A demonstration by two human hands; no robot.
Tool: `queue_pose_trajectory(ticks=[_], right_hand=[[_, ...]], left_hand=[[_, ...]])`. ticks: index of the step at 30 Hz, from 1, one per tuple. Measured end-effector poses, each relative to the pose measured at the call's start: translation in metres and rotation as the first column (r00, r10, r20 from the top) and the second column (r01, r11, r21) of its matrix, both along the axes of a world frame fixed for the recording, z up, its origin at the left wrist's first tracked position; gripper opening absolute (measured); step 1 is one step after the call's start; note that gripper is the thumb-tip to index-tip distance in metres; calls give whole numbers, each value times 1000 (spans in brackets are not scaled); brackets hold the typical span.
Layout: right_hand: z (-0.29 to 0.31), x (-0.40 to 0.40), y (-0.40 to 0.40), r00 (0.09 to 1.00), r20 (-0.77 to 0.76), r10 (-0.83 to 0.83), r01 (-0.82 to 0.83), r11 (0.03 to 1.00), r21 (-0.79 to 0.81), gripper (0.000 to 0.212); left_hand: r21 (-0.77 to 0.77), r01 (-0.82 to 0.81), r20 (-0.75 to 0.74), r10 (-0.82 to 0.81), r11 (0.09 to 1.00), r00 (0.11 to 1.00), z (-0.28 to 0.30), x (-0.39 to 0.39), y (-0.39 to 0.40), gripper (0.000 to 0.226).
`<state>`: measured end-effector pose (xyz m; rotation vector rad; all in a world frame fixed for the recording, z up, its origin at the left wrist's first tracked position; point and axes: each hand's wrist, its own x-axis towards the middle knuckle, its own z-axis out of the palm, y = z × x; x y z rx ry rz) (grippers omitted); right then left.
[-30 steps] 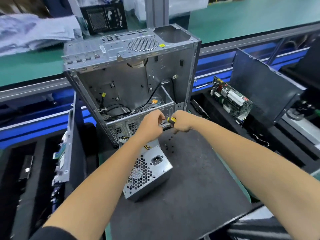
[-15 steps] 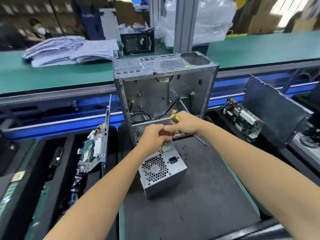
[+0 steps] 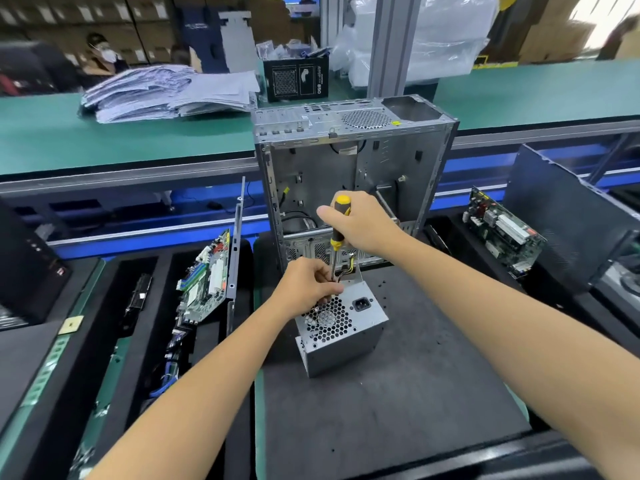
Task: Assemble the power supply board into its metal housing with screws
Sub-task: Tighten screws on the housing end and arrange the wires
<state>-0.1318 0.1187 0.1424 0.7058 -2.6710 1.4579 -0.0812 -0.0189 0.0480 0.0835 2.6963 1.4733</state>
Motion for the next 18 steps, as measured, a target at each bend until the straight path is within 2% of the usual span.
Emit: queue_pose_trajectory(ticks=[13, 18], right_hand=[[5, 13, 2, 998, 23, 54, -56, 994, 96, 32], [10, 22, 1, 988, 41, 147, -152, 976, 153, 23]], left_hand=[[32, 3, -21, -2, 999, 1000, 3, 12, -5, 24], [-59, -1, -74, -4, 998, 997, -2, 20, -13, 32]])
